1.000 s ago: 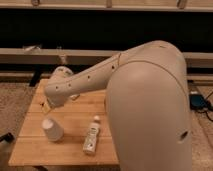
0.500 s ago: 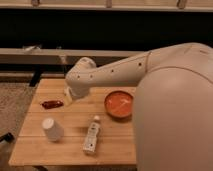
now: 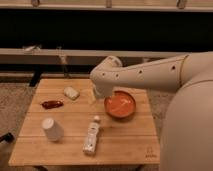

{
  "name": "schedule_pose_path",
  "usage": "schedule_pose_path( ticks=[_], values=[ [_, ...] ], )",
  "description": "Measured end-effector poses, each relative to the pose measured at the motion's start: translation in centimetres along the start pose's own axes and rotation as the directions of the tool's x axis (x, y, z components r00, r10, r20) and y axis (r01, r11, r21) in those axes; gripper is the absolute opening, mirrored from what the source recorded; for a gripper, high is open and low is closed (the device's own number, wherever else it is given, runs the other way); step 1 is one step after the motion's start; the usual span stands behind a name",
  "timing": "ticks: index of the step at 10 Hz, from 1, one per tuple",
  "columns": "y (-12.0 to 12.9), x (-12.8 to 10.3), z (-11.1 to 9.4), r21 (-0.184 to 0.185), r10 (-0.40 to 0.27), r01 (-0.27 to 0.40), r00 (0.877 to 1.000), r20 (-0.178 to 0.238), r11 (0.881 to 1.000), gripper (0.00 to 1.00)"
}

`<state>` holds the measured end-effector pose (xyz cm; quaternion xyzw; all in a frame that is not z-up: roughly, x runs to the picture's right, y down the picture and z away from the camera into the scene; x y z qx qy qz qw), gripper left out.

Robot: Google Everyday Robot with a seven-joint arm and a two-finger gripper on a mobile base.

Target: Drag the ceramic bowl in a circle

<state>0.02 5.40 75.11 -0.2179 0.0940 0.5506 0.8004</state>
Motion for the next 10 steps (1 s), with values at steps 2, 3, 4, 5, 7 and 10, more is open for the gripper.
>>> schedule_pose_path(
  ticks=[2,3,4,5,7,10],
  values=[
    [-2.1,0.9,0.6,0.013,0.047,-0.046,0.998,-0.029,0.999,0.80],
    [-3.5,1.9,1.4,0.017,0.079,-0.079,0.996,-0.044,0.997,0.80],
    [-4.6,2.6,2.1,0.020,0.106,-0.106,0.993,-0.050,0.994,0.80],
    [-5.2,3.1,2.6,0.021,0.125,-0.124,0.991,-0.053,0.992,0.80],
    [-7.5,4.7,3.6,0.036,0.165,-0.163,0.984,-0.064,0.986,0.80],
    [-10.9,6.6,5.5,0.078,0.217,-0.210,0.972,-0.089,0.975,0.80]
  ],
)
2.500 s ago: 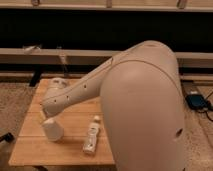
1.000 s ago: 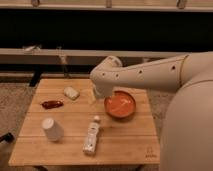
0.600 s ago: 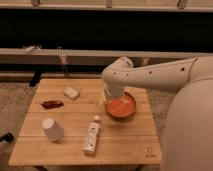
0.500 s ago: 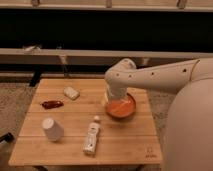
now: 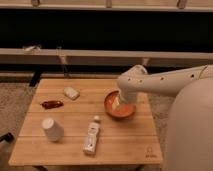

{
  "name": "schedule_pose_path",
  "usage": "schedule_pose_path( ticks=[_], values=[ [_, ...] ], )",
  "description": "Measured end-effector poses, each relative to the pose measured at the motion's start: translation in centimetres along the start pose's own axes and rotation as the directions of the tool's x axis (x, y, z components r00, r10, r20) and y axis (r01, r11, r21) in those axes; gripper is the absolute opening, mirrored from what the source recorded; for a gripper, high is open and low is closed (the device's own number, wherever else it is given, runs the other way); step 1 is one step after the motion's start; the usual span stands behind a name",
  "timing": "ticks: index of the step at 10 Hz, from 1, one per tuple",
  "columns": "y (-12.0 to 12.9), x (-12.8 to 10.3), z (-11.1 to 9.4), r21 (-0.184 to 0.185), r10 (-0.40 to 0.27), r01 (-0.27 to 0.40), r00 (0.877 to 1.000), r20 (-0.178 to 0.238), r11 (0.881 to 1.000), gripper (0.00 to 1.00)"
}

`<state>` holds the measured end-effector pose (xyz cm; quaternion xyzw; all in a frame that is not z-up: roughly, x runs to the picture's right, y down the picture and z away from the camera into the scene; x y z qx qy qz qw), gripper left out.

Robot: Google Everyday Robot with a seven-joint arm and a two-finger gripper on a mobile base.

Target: Drag the ceramic bowl in a circle

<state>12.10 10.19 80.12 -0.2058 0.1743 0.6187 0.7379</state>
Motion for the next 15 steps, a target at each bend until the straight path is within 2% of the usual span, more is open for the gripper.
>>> schedule_pose_path(
  ticks=[1,3,6,8,9,13,15],
  values=[
    [-0.6,0.0,0.8,0.004,0.009,-0.009,1.000,-0.006,1.000,0.80],
    [-2.3,-0.1,3.7,0.011,0.035,-0.035,0.999,-0.028,0.999,0.80],
    [-3.9,-0.7,7.0,0.003,0.054,-0.053,0.997,-0.050,0.999,0.80],
    [-4.4,-1.1,8.2,0.001,0.063,-0.063,0.996,-0.063,0.998,0.79],
    [-4.5,-1.2,8.6,0.004,0.066,-0.065,0.995,-0.071,0.998,0.75],
    [-4.3,-0.8,8.9,-0.003,0.094,-0.095,0.992,-0.088,0.995,0.33],
    [-3.7,-0.5,8.7,-0.014,0.098,-0.100,0.991,-0.088,0.995,0.16]
  ],
)
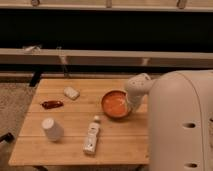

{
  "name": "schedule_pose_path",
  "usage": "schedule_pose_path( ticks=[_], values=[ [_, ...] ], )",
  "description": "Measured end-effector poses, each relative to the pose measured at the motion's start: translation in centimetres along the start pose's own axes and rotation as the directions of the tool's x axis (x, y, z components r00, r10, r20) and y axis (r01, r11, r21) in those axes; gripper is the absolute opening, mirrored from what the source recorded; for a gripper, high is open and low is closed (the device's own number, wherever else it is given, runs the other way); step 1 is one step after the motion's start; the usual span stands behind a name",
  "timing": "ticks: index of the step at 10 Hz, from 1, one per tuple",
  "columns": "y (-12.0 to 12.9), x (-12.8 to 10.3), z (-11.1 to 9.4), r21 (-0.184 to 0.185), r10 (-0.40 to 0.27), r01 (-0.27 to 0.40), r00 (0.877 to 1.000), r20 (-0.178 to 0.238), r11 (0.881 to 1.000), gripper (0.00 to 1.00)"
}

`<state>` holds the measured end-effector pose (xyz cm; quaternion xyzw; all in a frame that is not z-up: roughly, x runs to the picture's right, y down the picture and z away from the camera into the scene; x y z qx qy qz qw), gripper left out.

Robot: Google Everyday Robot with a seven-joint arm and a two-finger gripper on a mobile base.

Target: Drag the ceramic bowl in a circle

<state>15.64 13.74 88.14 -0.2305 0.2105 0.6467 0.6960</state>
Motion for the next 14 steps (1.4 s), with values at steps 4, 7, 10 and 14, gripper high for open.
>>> schedule_pose_path(
  ticks=[4,7,10,14],
  values=[
    [1.5,1.6,-1.2,-0.018,0.021,-0.021,1.000,0.003,1.000,0.00],
    [2.2,3.3,-3.7,0.008,0.043,-0.043,0.999,-0.001,0.999,0.00],
    [0.5,3.9,-4.8,0.063,0.099,-0.098,0.995,-0.014,0.993,0.00],
    [-3.3,1.9,-4.5,0.112,0.175,-0.173,0.984,-0.012,0.979,0.00]
  ],
)
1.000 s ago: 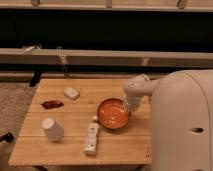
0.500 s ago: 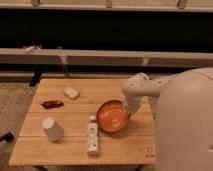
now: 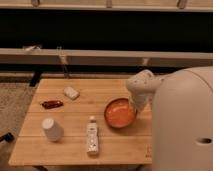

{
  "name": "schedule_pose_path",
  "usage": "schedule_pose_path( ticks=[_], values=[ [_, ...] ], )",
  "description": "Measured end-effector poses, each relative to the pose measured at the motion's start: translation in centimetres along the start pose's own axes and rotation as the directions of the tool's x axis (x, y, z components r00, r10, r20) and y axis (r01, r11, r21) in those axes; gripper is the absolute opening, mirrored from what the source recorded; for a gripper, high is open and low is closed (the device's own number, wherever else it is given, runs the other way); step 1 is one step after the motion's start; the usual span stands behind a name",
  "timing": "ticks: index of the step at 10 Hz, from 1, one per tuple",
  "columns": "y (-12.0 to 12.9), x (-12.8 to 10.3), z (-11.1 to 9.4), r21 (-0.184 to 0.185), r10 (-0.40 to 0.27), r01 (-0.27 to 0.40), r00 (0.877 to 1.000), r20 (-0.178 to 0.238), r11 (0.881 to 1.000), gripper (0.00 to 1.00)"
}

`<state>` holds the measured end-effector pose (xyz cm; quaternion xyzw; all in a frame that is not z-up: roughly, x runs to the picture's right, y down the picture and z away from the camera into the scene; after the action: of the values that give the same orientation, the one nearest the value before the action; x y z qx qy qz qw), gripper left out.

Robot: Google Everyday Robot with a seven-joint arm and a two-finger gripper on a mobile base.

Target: Drag the ceramic bowl in a circle

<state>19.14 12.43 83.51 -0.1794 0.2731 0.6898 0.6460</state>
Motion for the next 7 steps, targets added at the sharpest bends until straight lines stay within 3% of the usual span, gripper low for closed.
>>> schedule_pose_path(
  ticks=[3,5,7],
  values=[
    [-1.7,-3.9,0.4,0.013,0.018,-0.018,1.000,0.010,1.000,0.00],
    [-0.8,-6.0,0.4,0.014,0.004,-0.004,1.000,0.020,1.000,0.00],
    [1.9,-8.7,0.5,0.005,-0.035,0.035,0.999,0.031,0.999,0.00]
  ],
)
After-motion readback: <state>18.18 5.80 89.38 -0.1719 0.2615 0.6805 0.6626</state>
